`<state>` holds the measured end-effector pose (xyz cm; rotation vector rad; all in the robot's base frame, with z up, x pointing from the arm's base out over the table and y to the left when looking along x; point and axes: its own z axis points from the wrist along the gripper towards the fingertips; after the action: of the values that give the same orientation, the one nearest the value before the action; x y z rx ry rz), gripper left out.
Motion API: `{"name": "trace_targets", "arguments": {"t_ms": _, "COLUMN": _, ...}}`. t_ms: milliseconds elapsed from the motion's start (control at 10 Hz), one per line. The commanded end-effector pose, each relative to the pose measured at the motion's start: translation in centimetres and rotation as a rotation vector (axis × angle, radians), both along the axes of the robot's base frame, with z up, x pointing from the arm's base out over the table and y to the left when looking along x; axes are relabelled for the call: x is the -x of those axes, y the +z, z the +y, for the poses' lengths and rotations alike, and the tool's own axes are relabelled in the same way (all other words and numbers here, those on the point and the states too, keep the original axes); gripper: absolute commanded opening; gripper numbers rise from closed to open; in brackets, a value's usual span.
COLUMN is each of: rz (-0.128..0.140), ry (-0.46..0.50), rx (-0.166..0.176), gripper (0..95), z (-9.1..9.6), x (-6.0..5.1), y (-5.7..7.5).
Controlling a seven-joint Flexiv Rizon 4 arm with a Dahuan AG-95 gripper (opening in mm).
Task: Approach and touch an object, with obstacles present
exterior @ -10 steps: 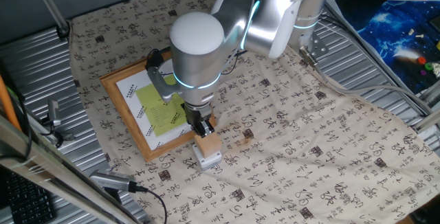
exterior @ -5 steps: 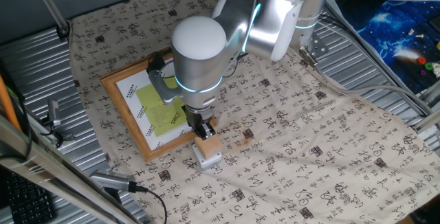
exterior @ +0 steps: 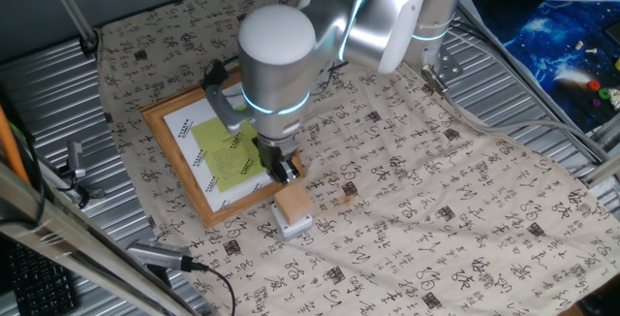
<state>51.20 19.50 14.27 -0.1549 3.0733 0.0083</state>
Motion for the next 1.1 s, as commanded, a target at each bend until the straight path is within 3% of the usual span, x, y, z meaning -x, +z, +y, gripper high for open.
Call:
{"name": "trace_targets", "arguments": {"t_ms": 100, "rz": 0.004, "ry": 0.0, "rx": -0.002, "gripper": 0.0, "z": -0.4, "x": -0.3, "y": 0.8}}
{"name": "trace_targets", "arguments": {"t_ms": 300, "rz": 0.008, "ry": -0.011, "rx": -0.003, "gripper": 0.0, "z": -0.1, "x": -1.0, "y": 2.2}}
{"name": "trace_targets", "arguments": {"t_ms": 700, "rz": 0.01, "ry": -0.019, "rx": -0.005, "gripper": 0.0, "z": 0.3, "x": -0.9, "y": 3.7}}
{"name": "trace_targets", "arguments": {"t_ms": 1100, "rz": 0.026, "ry": -0.026, "rx": -0.007, "gripper": 0.0, "z": 0.9, "x": -3.1, "y": 5.4}}
